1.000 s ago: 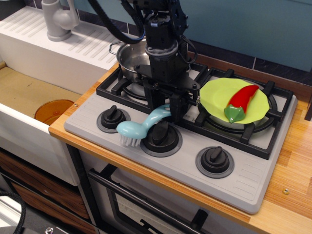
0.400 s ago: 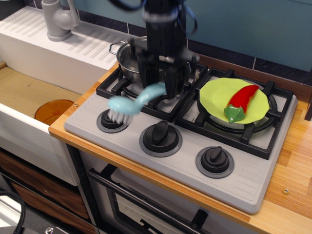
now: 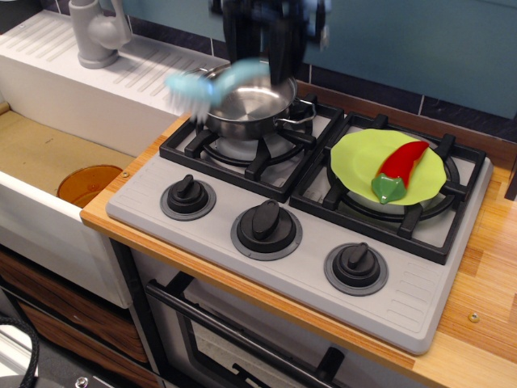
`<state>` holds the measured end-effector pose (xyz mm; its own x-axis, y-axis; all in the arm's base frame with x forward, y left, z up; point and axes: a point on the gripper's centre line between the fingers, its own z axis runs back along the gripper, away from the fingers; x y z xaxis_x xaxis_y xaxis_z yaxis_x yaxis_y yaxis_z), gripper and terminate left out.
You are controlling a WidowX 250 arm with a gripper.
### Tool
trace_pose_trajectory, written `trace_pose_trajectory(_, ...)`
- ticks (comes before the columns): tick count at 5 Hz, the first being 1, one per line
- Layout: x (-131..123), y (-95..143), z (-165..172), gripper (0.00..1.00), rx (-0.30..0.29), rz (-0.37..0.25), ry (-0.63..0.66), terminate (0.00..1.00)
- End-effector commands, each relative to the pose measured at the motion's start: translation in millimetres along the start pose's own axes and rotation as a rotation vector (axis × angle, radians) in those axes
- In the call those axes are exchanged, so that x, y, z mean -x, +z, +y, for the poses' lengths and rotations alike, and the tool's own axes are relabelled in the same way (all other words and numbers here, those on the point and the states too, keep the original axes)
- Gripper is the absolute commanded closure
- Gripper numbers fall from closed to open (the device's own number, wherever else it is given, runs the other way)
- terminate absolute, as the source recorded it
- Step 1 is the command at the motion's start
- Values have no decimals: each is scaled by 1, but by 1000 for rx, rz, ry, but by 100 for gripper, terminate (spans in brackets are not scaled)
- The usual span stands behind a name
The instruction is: Put redpepper on plate and brush in pot or pan on stove
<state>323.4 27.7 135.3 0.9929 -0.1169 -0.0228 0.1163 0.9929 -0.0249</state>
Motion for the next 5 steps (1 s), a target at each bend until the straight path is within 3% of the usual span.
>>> trace_pose_trajectory(1,-68,11,31,100,3,-54,-59,0)
trace_pose_trajectory(2,-93,2,46,100,7,-68,-86,0)
trace_pose_trajectory(4,-94,-7,48,100,12,-70,-80,0)
trace_pose_trajectory(5,-88,-10,42,0,11,-81,-78,0)
